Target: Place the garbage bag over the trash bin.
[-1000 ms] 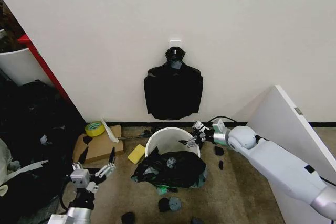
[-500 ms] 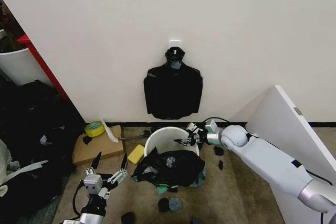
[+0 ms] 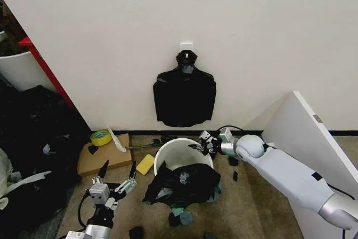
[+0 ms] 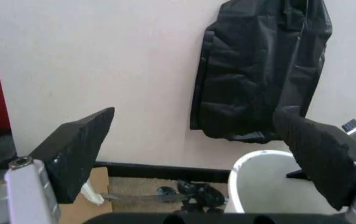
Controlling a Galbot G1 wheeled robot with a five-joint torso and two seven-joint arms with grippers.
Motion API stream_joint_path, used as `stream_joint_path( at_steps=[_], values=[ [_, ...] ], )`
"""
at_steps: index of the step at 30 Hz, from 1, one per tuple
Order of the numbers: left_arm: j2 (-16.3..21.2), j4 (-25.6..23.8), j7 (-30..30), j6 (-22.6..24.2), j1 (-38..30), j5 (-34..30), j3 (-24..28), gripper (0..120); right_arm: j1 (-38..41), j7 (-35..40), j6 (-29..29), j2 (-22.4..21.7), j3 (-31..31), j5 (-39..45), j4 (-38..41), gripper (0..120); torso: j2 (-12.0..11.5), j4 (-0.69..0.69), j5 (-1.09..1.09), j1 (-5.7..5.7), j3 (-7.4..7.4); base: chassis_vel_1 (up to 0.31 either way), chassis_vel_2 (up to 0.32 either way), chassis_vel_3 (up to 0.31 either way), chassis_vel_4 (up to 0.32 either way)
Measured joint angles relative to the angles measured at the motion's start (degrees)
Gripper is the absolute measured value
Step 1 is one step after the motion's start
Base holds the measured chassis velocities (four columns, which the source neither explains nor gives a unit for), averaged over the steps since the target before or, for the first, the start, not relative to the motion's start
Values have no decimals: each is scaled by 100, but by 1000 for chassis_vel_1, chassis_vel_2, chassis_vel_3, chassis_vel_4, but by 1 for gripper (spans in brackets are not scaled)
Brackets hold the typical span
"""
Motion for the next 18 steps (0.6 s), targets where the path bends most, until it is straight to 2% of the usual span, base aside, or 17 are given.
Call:
stream_joint_path(
  at_steps=[1, 4, 6, 10, 11, 16, 18],
  values=[
    [0, 0, 0, 0, 0, 0, 0, 100, 0, 0, 0, 0, 0, 0, 0, 3, 0, 0, 0, 0, 0, 0, 0, 0, 0],
    [25, -27, -7, 0, 20, -53, -45, 100, -272, 1086, -614, -89, 241, 669, 498, 3, 0, 2, 5, 0, 1, 0, 0, 0, 0],
    [44, -29, -12, 0, 19, -100, -55, 100, -457, 1680, -750, -189, 409, 1018, 780, 2, 0, 1, 1, 0, 0, 0, 0, 0, 0],
    [53, -33, -16, 8, -7, -123, -48, 100, -763, 2590, -839, -341, 611, 1482, 1168, 2, 0, -1, 3, 0, 1, 0, 0, 0, 0],
    [52, -49, -18, 24, -23, -131, -27, 100, -952, 3203, -871, -405, 720, 1798, 1405, 2, 0, -2, 1, 0, 0, 0, 0, 0, 0],
    [110, -163, -20, 69, -34, -173, 3, 100, -1862, 5155, -805, -393, 1297, 2608, 2375, 2, 0, -1, 0, 0, 0, 0, 0, 0, 0],
    [132, -186, -19, 71, -30, -190, -13, 100, -1982, 5384, -790, -347, 1383, 2703, 2506, 2, 0, -3, 2, 0, 0, 0, 0, 0, 0]
  ],
)
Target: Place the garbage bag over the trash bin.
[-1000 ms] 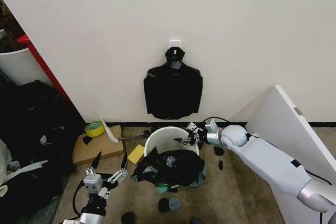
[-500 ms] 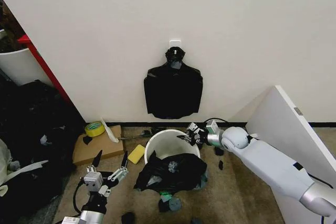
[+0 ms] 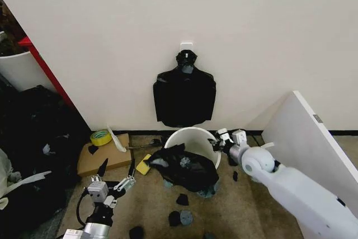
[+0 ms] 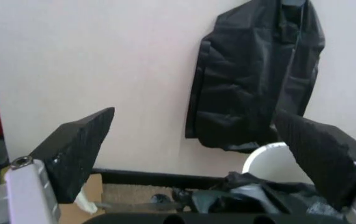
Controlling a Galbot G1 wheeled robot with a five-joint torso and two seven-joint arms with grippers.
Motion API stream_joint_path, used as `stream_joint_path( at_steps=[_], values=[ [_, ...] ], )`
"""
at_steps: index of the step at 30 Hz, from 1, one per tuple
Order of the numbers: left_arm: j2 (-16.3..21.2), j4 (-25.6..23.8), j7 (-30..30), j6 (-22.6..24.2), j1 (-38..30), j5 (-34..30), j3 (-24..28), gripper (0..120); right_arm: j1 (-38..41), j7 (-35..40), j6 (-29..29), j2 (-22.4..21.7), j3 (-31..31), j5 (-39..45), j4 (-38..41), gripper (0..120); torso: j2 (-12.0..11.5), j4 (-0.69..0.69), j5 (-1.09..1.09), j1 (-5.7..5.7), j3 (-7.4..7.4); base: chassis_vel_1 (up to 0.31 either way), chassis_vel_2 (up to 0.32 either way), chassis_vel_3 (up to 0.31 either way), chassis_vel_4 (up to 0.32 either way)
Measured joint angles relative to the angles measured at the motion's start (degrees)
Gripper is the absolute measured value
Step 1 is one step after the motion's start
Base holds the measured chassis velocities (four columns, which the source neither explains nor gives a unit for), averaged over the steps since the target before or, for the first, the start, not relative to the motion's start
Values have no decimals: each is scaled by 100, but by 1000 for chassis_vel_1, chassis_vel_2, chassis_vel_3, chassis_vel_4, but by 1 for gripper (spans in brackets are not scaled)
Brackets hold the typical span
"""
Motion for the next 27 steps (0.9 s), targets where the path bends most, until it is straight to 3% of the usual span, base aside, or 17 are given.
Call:
stream_joint_path(
  at_steps=[5, 11, 27],
  values=[
    [73, -101, 1, 14, 12, -83, -120, 100, -517, 1497, 431, 570, 270, 206, 551, 2, 0, 5, 0, 0, 0, 0, 0, 0, 0],
    [59, -179, 5, 16, 92, -100, -137, 100, -887, 2267, 903, 1092, 474, 206, 680, 2, 0, 2, -1, 0, 0, 0, 0, 0, 0],
    [173, -285, 10, 125, 45, -222, -302, 100, -1318, 2662, 1487, 1959, 535, -353, 374, 2, 0, 3, -1, 0, 0, 0, 0, 0, 0]
  ],
)
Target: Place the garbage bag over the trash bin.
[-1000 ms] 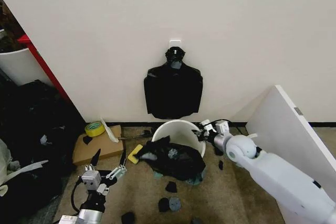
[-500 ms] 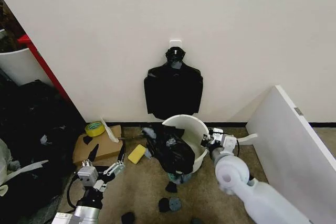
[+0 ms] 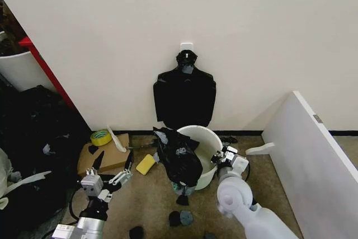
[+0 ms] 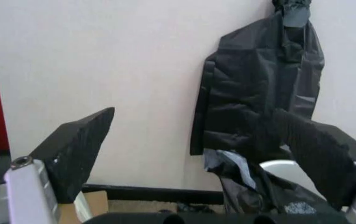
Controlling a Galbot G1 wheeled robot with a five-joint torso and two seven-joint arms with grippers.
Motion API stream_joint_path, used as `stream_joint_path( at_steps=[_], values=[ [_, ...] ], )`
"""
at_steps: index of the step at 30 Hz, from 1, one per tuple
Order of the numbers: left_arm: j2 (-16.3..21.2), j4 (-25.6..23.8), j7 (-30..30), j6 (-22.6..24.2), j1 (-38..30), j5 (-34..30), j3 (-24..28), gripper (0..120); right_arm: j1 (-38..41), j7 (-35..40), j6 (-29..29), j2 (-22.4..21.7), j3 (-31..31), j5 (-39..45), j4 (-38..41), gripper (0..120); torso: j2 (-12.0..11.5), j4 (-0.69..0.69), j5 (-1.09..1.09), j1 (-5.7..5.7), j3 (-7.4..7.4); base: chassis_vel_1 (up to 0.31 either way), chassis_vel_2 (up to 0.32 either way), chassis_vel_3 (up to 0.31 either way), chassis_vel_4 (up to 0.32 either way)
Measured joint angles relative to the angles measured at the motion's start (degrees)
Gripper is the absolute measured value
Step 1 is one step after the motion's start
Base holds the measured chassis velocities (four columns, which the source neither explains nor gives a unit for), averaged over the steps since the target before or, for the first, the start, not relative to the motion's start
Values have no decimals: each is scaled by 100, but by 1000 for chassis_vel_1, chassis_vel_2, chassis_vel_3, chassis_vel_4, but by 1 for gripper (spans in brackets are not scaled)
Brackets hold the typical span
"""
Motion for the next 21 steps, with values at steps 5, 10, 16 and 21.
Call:
stream_joint_path(
  at_steps=[5, 10, 16, 21],
  values=[
    [-2, -34, 0, 2, 31, -34, -45, 100, -92, 105, 5, 138, 59, -7, -25, 2, 0, 0, 0, 0, 0, 0, 0, 0, 0],
    [-19, -35, 0, -5, 37, -35, -44, 100, -234, 112, -34, 190, 41, -49, -18, 4, 0, -1, -1, 0, 0, 0, 0, 0, 0],
    [-19, -93, 3, -16, 61, -29, -33, 100, -545, 36, -121, 93, 54, -553, 188, 28, 0, 0, 0, 0, 0, 0, 0, 0, 0],
    [-30, -103, 6, -20, 63, -6, 13, 100, -794, 2, -282, -70, 184, -1231, 434, 45, 0, 0, 0, 0, 0, 0, 0, 0, 0]
  ],
)
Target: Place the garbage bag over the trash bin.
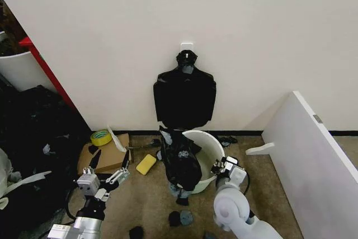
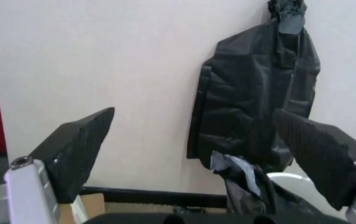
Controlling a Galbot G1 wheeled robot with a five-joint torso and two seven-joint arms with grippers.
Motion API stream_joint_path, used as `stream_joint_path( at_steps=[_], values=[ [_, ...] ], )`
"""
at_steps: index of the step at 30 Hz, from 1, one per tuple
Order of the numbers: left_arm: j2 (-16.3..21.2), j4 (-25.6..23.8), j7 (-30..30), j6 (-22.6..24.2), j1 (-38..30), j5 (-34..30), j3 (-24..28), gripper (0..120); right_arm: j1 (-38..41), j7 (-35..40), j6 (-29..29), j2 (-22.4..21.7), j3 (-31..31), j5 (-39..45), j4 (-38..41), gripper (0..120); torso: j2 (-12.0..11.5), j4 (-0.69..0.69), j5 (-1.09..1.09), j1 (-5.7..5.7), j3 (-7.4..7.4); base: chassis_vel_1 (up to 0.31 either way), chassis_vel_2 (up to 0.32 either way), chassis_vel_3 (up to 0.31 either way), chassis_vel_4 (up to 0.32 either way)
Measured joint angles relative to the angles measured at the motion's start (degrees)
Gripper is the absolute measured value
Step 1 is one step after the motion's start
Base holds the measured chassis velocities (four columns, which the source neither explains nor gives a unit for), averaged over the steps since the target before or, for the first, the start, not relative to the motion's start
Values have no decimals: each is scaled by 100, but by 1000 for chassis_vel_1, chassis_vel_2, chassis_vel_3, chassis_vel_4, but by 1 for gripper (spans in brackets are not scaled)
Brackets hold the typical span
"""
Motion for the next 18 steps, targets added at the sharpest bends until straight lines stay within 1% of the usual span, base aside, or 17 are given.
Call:
stream_joint_path(
  at_steps=[1, 2, 3, 4, 6, 7, 8, 9, 10, 13, 14, 15, 17, 18],
  values=[
    [-1, 0, 1, 0, -1, 6, 14, 100, -88, 3, -44, -45, 47, -262, 70, 49, 0, 0, 1, 0, 0, 0, 0, 0, 0],
    [-1, 0, 1, 0, -1, 6, 14, 100, -88, 3, -44, -45, 47, -262, 70, 49, 0, 0, 1, 0, 0, 0, 0, 0, 0],
    [0, 0, 2, -1, -10, 11, 24, 100, -167, 41, -103, -80, 87, -521, 142, 55, 0, 0, 1, 0, 0, 0, 0, 0, 0],
    [4, 3, 3, -1, -18, 13, 29, 100, -250, 51, -156, -114, 121, -787, 233, 58, 0, 0, 1, 0, 0, 0, 0, 0, 0],
    [22, 47, 5, -2, -45, 15, 29, 100, -465, -136, -175, -211, 165, -1568, 509, 68, 0, -2, 1, 0, 0, 0, 0, 0, 0],
    [30, 81, 6, -2, -58, 15, 23, 100, -571, -388, -147, -289, 160, -1997, 691, 71, 0, -2, 0, 0, 0, 0, 0, 0, 0],
    [40, 103, 8, -2, -68, 15, 14, 100, -632, -611, -136, -348, 143, -2231, 823, 74, 0, -2, 0, 0, 0, 0, 0, 0, 0],
    [53, 132, 10, -4, -78, 29, -3, 100, -711, -1011, -137, -453, 89, -2520, 1033, 79, 0, -1, 0, 0, 0, 0, 0, 0, 0],
    [53, 132, 10, -4, -78, 29, -3, 100, -711, -1011, -137, -453, 89, -2520, 1033, 79, 0, -1, 0, 0, 0, 0, 0, 0, 0],
    [60, 178, 10, -8, -94, 94, -47, 100, -837, -2172, -324, -801, -115, -3032, 1445, 93, 0, 0, -2, 0, 0, 0, 0, 0, 0],
    [57, 179, 10, -9, -94, 101, -53, 100, -839, -2381, -424, -871, -170, -3141, 1482, 94, 0, 0, -1, 0, 0, 0, 0, 0, 0],
    [46, 179, 10, -10, -90, 111, -62, 100, -804, -2774, -751, -1005, -293, -3401, 1509, 97, 0, 0, 0, 0, 0, 0, 0, 0, 0],
    [21, 186, 11, -14, -82, 131, -69, 100, -649, -3365, -1359, -1035, -369, -3756, 1510, 100, 0, -1, 0, 0, 0, 0, 0, 0, 0],
    [21, 186, 11, -14, -82, 131, -69, 100, -649, -3365, -1359, -1035, -369, -3756, 1510, 100, 0, -1, 0, 0, 0, 0, 0, 0, 0]
  ],
)
